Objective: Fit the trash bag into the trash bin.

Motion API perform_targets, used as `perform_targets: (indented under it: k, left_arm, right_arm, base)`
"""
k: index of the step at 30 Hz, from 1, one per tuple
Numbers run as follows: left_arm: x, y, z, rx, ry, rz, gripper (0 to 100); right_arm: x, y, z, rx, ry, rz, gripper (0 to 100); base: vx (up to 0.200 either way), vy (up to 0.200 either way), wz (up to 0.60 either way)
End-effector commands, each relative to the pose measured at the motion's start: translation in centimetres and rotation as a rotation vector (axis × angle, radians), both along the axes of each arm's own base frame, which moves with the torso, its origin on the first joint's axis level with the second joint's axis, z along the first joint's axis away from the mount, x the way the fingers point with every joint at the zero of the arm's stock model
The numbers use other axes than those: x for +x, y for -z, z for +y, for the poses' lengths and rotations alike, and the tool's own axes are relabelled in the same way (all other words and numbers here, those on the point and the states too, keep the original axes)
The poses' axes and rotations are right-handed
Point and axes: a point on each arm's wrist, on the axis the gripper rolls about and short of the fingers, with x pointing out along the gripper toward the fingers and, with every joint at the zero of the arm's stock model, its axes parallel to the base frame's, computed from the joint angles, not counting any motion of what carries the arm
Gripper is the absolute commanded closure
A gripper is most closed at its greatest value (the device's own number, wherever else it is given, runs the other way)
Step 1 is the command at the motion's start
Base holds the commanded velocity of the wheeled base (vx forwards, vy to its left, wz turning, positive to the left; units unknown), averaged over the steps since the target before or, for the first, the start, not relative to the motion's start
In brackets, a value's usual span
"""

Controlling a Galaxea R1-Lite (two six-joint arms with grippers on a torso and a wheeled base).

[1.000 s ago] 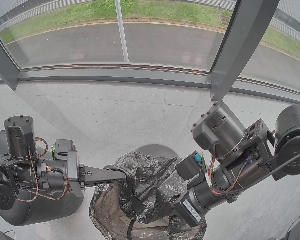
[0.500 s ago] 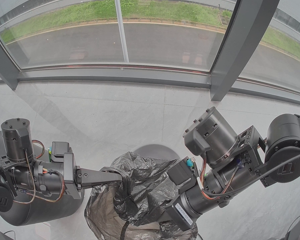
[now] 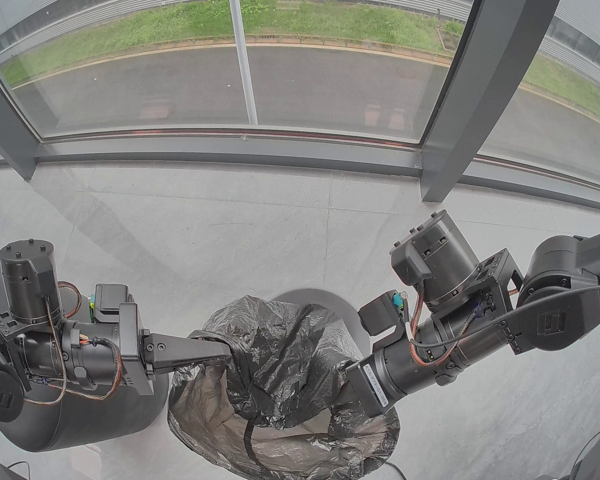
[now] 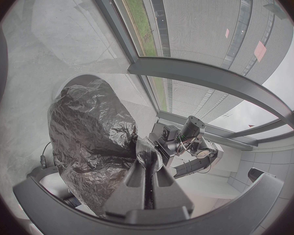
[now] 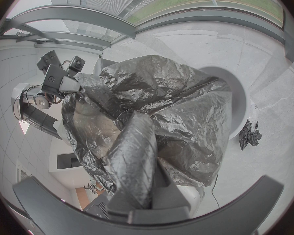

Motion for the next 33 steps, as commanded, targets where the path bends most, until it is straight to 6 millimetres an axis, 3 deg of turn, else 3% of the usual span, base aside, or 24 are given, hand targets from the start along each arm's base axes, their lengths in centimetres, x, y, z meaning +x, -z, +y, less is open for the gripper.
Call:
perform_targets:
  k: [1,15,33]
  left_arm:
    - [0.4,0.4,-0.1,0.006,0.000,0.013,100]
    - [6.0,4.0,-0.7,-0.009,-0.055,-0.018,100]
    - [8.8,8.0,-1.2,-0.023,-0.072,-0.001,100]
  right_arm:
    - [0.5,1.2,-0.4,-0.013,0.022,0.015,100]
    - [4.6,3.2,-1.6,0.041,0.139,-0.047,100]
    - [8.4,5.0,-4.0,0.071,0.253,-0.095,100]
  base:
    - [0.000,0.000,0.00]
    - [0.000,0.000,0.00]
    - [0.000,0.000,0.00]
